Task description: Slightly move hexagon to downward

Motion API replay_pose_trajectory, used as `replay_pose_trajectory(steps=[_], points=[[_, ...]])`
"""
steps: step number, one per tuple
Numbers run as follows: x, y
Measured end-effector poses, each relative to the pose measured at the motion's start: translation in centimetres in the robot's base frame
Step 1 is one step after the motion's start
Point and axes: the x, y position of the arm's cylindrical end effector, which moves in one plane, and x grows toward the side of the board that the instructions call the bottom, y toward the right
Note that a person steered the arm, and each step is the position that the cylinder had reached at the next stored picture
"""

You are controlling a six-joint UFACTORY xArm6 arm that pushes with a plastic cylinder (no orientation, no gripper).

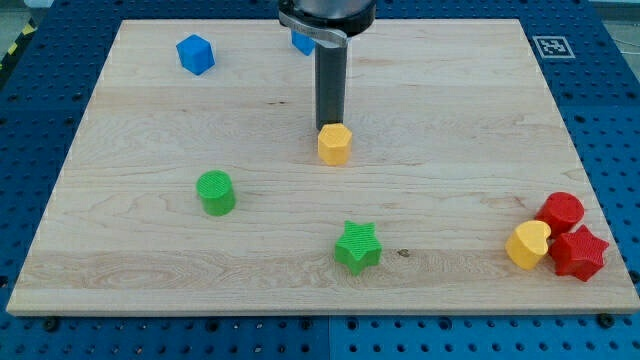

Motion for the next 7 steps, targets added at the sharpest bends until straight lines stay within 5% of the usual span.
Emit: replay_pose_trajectory(steps=[7], points=[[3.1, -3.7]])
